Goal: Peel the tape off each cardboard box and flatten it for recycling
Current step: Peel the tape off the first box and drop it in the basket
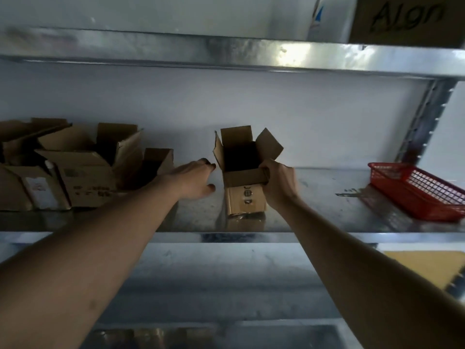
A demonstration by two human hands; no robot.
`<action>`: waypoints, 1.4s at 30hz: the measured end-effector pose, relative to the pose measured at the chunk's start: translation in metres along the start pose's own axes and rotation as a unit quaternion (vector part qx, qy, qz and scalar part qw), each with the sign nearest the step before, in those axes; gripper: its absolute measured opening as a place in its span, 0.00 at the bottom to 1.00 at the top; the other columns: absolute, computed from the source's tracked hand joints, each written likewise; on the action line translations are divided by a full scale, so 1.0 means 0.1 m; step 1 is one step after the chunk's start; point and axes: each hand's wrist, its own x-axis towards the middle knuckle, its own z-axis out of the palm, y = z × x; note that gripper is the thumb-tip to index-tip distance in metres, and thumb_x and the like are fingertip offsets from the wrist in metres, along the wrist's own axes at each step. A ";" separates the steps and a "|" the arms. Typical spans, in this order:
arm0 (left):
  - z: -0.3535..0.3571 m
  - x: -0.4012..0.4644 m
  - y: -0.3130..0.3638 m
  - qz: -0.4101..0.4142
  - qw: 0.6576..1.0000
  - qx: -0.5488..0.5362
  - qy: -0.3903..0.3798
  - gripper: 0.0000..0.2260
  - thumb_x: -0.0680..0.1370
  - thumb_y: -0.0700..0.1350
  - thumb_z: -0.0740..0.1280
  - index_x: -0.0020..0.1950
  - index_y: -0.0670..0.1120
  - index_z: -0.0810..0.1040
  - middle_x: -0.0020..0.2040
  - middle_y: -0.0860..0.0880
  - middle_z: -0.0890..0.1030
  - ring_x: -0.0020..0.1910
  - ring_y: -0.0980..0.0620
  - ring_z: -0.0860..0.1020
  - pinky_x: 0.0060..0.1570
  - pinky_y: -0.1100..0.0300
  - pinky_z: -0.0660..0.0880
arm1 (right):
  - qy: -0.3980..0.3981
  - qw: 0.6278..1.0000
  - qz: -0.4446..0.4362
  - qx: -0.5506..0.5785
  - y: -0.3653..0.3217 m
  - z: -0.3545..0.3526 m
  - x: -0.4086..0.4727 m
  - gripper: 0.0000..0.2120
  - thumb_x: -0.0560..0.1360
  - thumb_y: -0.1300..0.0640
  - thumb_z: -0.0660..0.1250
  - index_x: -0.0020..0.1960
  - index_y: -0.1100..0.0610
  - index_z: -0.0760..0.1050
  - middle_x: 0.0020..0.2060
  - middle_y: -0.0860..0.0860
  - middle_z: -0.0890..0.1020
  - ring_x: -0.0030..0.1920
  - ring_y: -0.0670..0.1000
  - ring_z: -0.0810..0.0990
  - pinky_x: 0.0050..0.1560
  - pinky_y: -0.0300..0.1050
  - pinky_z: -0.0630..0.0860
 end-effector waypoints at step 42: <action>0.28 0.73 1.76 -0.162 0.898 -0.405 0.059 0.25 0.81 0.72 0.49 0.52 0.56 0.76 0.56 0.49 0.78 0.58 0.48 0.76 0.64 0.50 0.75 | -0.072 0.912 0.289 0.282 1.45 -0.63 0.14 0.13 0.85 0.51 0.54 0.59 0.56 0.74 0.53 0.57 0.81 0.48 0.55 0.80 0.42 0.49 0.76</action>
